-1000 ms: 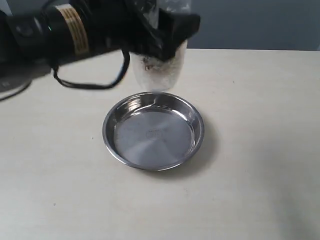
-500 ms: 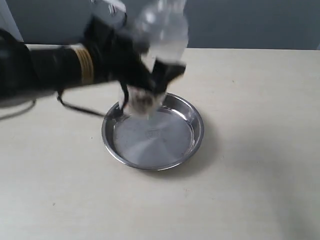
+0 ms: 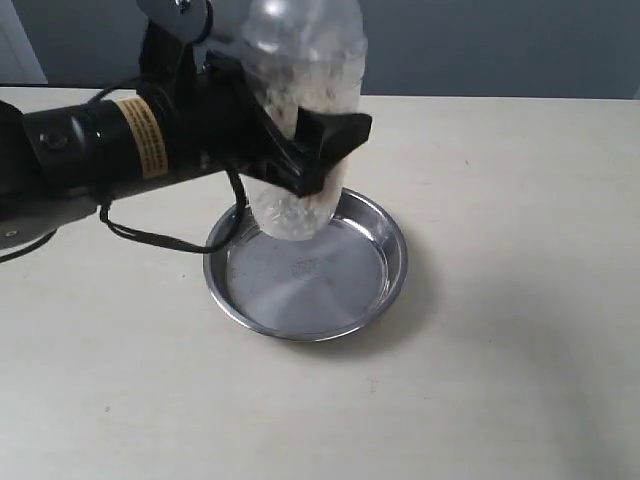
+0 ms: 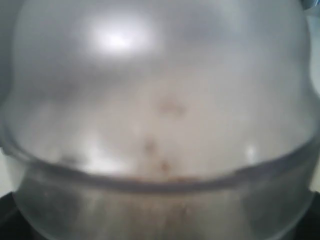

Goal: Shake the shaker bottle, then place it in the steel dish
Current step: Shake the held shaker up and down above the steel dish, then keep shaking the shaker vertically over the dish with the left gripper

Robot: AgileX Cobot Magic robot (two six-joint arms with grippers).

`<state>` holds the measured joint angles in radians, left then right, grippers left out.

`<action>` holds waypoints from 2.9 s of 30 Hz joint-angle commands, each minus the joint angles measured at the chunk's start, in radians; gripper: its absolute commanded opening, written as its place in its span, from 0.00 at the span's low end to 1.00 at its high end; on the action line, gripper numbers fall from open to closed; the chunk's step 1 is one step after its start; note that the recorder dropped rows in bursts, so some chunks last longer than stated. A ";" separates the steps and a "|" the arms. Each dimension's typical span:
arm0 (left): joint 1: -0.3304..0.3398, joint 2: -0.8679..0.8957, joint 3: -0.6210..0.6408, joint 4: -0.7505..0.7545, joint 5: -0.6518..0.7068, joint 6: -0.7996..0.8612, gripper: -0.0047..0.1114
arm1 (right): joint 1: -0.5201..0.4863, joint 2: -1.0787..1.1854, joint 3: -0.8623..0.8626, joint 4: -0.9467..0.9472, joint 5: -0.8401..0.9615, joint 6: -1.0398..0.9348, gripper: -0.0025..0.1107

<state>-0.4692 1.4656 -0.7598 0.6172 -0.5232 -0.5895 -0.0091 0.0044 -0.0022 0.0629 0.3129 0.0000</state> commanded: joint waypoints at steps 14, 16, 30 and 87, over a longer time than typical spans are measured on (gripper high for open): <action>-0.002 0.069 -0.191 0.004 0.220 -0.075 0.04 | -0.002 -0.004 0.002 -0.004 -0.008 0.000 0.02; -0.007 0.149 -0.109 0.004 0.081 -0.105 0.04 | -0.002 -0.004 0.002 -0.004 -0.008 0.000 0.02; -0.011 0.129 -0.108 0.135 -0.113 -0.237 0.04 | -0.002 -0.004 0.002 -0.004 -0.008 0.000 0.02; -0.053 0.114 -0.047 -0.227 0.222 0.189 0.04 | -0.002 -0.004 0.002 -0.005 -0.008 0.000 0.02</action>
<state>-0.5261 1.5892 -0.8035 0.4202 -0.2421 -0.4445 -0.0091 0.0044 -0.0022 0.0629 0.3125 0.0000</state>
